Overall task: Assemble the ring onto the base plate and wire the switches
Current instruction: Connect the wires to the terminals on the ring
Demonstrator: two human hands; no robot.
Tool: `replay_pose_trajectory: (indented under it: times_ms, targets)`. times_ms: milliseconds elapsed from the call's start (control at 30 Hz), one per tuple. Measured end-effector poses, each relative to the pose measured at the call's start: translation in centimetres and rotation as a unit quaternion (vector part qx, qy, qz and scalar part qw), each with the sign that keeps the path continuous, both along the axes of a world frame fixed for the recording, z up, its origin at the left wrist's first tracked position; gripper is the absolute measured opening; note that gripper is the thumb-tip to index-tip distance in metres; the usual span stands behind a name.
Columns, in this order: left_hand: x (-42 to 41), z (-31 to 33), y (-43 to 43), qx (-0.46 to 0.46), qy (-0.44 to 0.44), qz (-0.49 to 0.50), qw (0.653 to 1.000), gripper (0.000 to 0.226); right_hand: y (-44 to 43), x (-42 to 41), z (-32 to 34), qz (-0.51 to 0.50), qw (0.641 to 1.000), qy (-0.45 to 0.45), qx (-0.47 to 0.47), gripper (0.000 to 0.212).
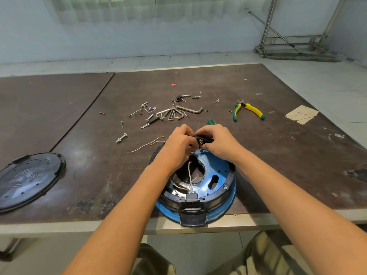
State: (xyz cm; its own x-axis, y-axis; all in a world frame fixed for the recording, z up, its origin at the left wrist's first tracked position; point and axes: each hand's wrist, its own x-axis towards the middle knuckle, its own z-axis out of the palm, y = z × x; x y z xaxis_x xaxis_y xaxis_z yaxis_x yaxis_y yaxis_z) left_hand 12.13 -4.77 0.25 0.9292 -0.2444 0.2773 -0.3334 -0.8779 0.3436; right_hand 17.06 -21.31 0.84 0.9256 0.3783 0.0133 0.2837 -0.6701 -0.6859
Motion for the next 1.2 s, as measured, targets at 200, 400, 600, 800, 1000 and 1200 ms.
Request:
replay_pose_trajectory:
  times_ms: [200,400,600,800,1000,1200]
  targets:
    - [-0.07,0.06,-0.04,-0.01,0.01,0.008,1.0,0.016,-0.17,0.0,0.04,-0.016,1.0,0.002,0.021,0.048]
    - [-0.01,-0.11,-0.04,-0.013,0.008,0.007,1.0,0.017,-0.01,-0.13,0.18,-0.013,1.0,0.016,-0.002,0.061]
    - [0.05,-0.13,0.11,-0.011,0.005,0.003,1.0,0.015,0.08,-0.21,0.21,-0.013,1.0,0.018,0.004,0.056]
    - [-0.03,-0.04,0.05,-0.007,0.003,-0.005,1.0,0.01,0.07,-0.13,0.06,-0.02,1.0,0.008,0.004,0.054]
    - [0.27,-0.32,0.08,-0.005,-0.011,-0.007,1.0,0.015,0.25,-0.27,0.09,-0.028,0.999,-0.009,-0.02,0.051]
    - [0.28,-0.28,-0.12,0.013,-0.017,-0.003,1.0,0.014,0.28,-0.24,0.17,-0.032,0.999,-0.012,-0.025,0.049]
